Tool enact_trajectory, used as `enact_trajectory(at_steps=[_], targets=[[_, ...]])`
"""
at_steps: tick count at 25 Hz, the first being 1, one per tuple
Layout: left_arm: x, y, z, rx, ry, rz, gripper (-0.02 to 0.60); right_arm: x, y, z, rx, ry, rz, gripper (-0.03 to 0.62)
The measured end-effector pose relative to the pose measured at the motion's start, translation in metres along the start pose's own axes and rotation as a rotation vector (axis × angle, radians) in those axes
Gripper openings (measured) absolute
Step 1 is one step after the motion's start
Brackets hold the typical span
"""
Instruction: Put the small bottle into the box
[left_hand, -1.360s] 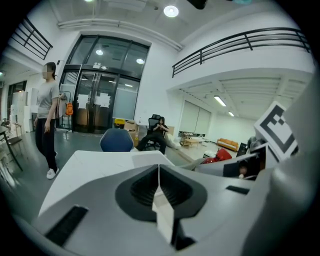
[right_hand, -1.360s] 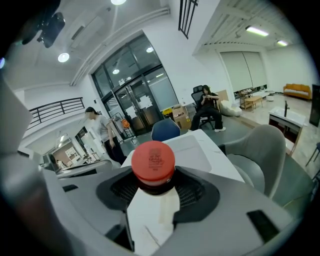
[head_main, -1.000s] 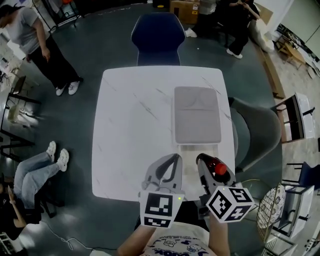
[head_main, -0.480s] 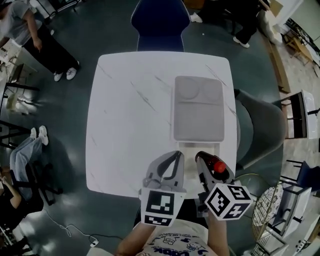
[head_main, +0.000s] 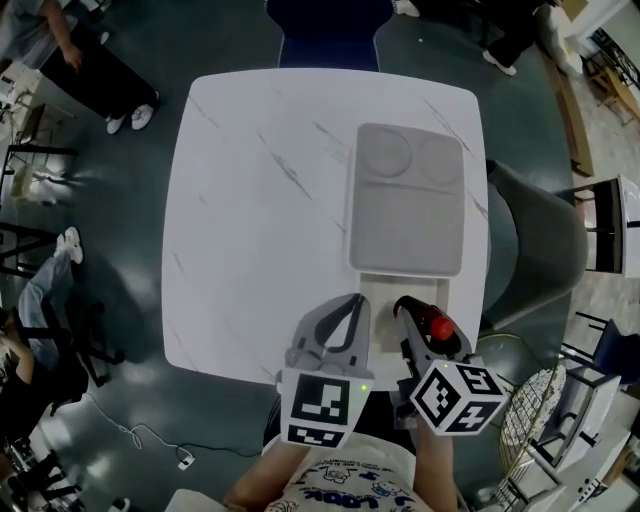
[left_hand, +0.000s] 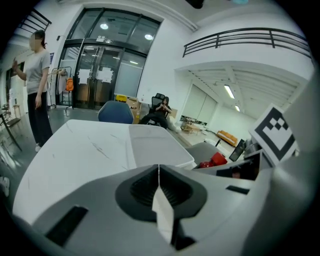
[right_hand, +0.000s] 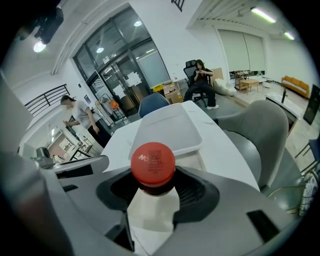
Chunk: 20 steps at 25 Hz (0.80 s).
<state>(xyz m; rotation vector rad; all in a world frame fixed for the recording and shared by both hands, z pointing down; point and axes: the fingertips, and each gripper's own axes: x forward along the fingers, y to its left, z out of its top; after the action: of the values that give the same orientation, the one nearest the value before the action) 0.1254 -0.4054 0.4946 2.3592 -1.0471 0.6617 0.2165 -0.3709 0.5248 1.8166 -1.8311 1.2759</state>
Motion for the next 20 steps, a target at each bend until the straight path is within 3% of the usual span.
enact_trajectory(at_steps=[20], targets=[[0.021,0.002,-0.023,-0.033,0.07,0.008,0.02,0.032,-0.016,-0.014,-0.061,0.094,-0.046,0.227]])
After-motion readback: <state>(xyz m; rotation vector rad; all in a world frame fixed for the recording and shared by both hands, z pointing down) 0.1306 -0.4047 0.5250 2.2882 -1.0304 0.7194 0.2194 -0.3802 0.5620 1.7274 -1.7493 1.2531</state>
